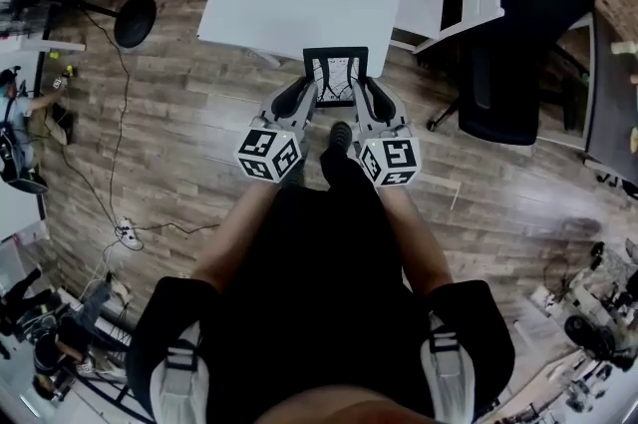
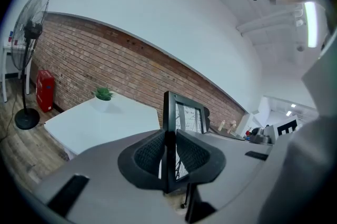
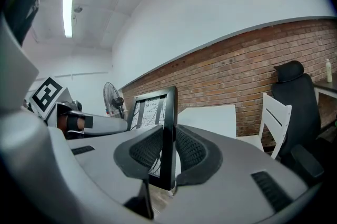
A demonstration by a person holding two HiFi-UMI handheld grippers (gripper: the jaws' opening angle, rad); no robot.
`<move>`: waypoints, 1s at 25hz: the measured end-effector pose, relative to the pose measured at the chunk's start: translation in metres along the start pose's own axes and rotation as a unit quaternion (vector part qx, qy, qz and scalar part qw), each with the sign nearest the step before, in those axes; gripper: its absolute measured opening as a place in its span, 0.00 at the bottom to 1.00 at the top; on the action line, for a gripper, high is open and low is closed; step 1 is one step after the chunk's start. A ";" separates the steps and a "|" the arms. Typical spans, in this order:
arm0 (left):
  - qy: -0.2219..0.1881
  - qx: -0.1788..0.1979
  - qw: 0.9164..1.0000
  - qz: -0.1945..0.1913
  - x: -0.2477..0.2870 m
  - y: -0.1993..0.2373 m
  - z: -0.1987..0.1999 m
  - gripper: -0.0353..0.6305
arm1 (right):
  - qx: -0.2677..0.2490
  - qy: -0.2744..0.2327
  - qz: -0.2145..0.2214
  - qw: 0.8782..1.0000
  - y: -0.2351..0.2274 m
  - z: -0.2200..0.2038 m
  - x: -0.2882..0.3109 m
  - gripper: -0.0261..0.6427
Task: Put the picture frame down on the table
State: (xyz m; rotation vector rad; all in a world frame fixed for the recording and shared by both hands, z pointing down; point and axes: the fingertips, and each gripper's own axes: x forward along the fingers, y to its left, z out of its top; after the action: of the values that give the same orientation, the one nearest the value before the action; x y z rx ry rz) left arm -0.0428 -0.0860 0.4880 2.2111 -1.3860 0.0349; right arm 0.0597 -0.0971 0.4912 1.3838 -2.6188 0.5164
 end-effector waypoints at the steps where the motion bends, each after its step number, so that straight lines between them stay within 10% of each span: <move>1: -0.002 -0.001 1.000 0.005 0.003 0.000 0.002 0.17 | 0.000 0.002 0.006 1.000 -0.003 0.001 0.003 0.14; 25: -0.018 -0.016 0.998 0.053 0.035 0.006 0.020 0.17 | -0.003 0.016 0.058 0.998 -0.030 0.019 0.036 0.14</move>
State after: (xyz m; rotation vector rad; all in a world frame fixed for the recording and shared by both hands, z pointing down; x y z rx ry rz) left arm -0.0362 -0.1262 0.4840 2.1200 -1.5122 0.0115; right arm 0.0646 -0.1473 0.4904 1.2154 -2.6847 0.5407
